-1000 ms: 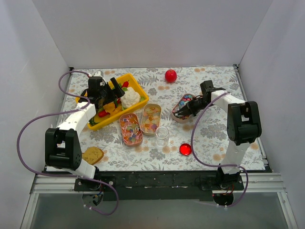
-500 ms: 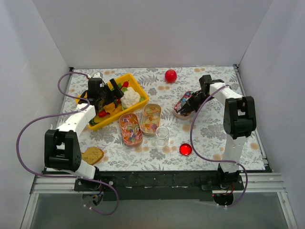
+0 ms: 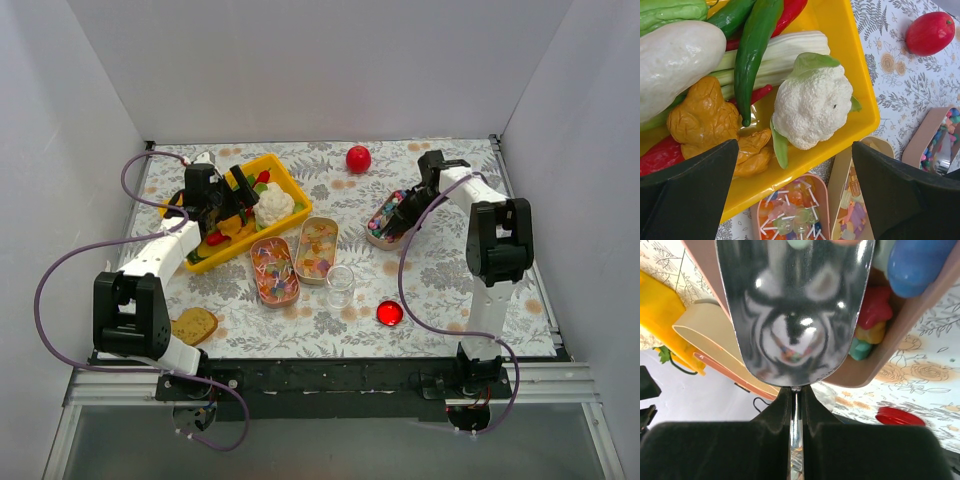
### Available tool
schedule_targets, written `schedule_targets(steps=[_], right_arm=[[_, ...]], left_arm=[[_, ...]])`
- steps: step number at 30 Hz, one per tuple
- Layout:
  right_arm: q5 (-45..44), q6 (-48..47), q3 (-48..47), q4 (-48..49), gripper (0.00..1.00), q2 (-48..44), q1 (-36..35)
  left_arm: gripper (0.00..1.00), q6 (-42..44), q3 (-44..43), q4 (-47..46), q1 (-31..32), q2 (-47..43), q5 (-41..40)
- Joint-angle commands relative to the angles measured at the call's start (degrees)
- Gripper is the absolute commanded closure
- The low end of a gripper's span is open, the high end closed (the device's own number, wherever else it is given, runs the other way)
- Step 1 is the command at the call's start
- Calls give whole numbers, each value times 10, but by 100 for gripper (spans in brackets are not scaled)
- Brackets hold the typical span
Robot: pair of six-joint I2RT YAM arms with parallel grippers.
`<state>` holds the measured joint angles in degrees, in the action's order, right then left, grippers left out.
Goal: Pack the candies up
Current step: Scoop the fake candies from the storage box.
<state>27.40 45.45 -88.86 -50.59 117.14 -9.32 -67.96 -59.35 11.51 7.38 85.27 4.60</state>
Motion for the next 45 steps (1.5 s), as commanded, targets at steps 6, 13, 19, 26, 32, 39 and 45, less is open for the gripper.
schedule_targets(steps=[6,13,19,26,32,39,45], right_arm=[[-70,-66,-85,-57,99,64,14],[-76,-88,-97,-56,99,96,19],[-110,-120,-82,-48,99,96,15],[-159,-151,-45,-22,99,79,-2],[-188,-169,-38,-14,99,74,-21],[-270,-196,-40,-21,99,66,-39],[-370,-222,-44,-17,99,38,-64]], left_arm=[[2,6,11,-11,4,-44,-17],[2,5,18,-12,4,-51,-22],[2,4,20,-14,4,-49,-21],[2,6,14,-13,4,-45,-19],[2,8,9,-14,3,-38,-16],[2,7,8,-14,4,-32,-12],[2,10,5,-15,3,-26,-9]])
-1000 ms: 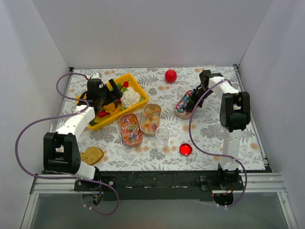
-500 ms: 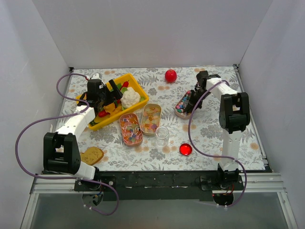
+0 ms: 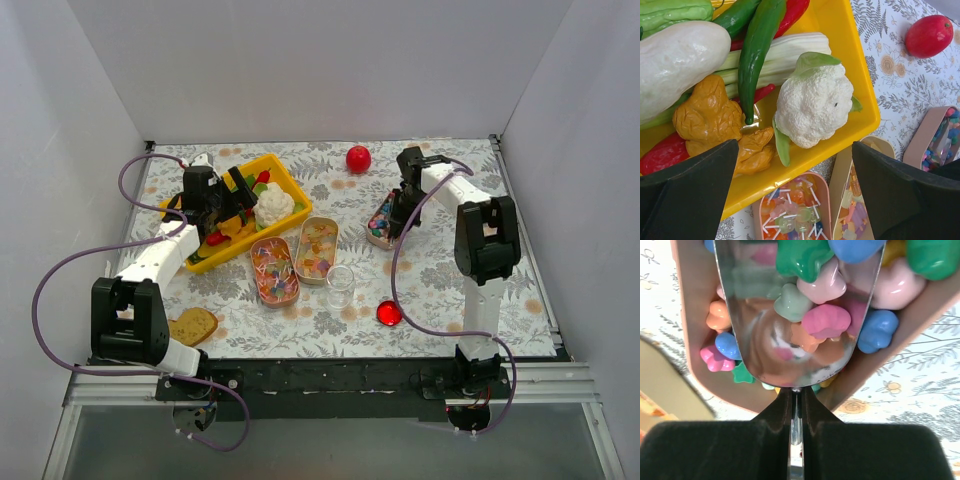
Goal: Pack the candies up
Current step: Scoop the fake candies from the storage box.
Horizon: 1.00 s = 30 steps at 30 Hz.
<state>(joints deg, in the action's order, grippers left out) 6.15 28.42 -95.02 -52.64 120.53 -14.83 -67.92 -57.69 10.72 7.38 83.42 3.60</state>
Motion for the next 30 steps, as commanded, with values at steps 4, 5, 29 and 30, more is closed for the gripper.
schedule_targets(steps=[4,5,29,30], right_arm=[[-173,-60,16,7,99,-22,-20],[-175,-59,15,3,99,-33,-25],[-45,-150,93,-48,99,-238,-87],[-46,-152,98,-46,99,-246,-90]], left_arm=[[2,9,-14,-7,4,-6,5],[2,9,-14,-7,4,-6,7],[2,6,-59,6,34,9,73],[2,9,-61,6,35,10,74]])
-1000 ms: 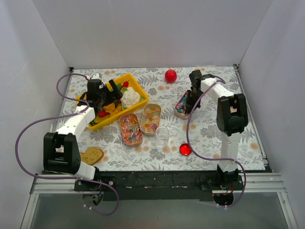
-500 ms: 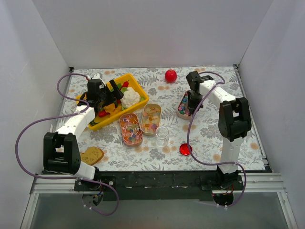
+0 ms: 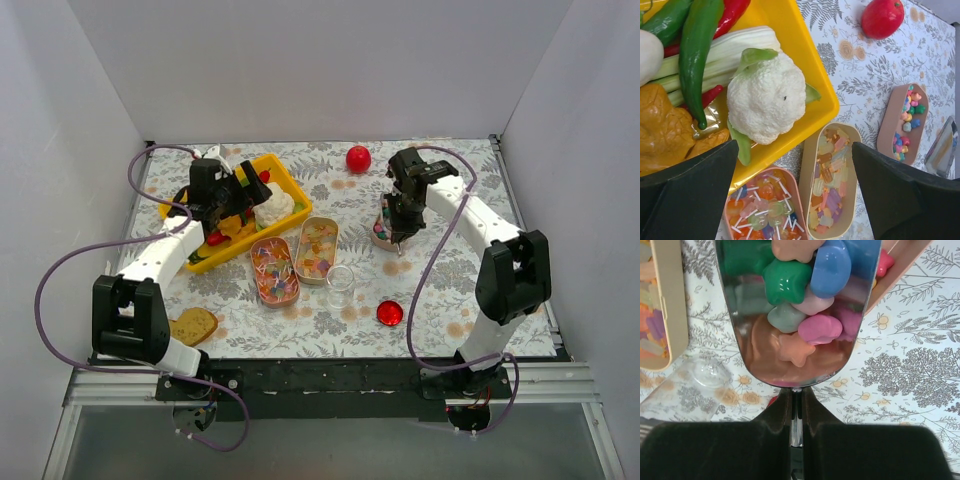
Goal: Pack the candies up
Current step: Scoop the fake candies from the storage box, then place the fake candies in the packing bottle.
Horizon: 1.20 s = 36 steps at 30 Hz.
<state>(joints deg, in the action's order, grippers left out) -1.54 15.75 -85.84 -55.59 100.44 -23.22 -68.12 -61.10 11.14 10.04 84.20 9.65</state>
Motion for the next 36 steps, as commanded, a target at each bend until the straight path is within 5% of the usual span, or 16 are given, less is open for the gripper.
schedule_targets(steps=[1,15,28,36], right_arm=[[31,-32,12,-14,99,-54,-9],[49,8,92,-48,99,-194,-92],[123,86,132,-81,99,-292,-217],[179,108,103,-98,99,-258,-253]], left_arm=[[2,15,-28,2,11,5,13],[2,-34,17,32,32,-56,80],[2,-24,90,56,135,-147,85],[2,44,221,45,149,-345,92]])
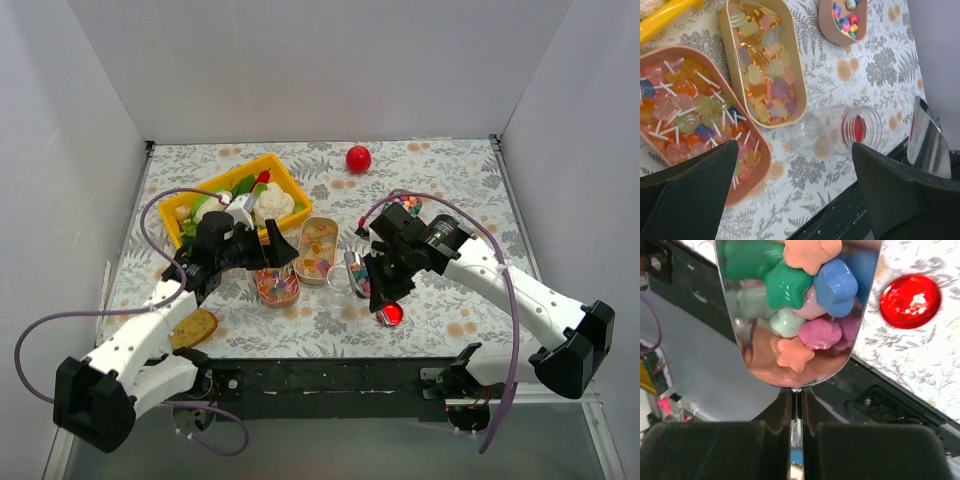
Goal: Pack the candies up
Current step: Place the fake candies in the packing bottle.
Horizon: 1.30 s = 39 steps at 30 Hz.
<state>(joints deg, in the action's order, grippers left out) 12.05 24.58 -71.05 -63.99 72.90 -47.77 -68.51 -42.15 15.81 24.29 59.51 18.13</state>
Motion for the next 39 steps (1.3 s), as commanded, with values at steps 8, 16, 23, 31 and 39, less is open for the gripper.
schedule_targets(steps=[8,16,23,31,39], right_arm=[[102,29,-137,-67,99,98,-10],[138,35,-143,-77,99,124,-10],[135,29,-121,-83,99,123,-10],[104,35,-110,-91,99,122,-11],[84,39,-133,-110,99,131,-17]], left_arm=[[2,22,47,19,9,-149,-46],[2,36,-13,25,9,-105,-57],[2,37,-14,-50,10,-83,22],[2,6,-1,-114,31,-48,130],[2,-1,-15,-119,78,4,119]])
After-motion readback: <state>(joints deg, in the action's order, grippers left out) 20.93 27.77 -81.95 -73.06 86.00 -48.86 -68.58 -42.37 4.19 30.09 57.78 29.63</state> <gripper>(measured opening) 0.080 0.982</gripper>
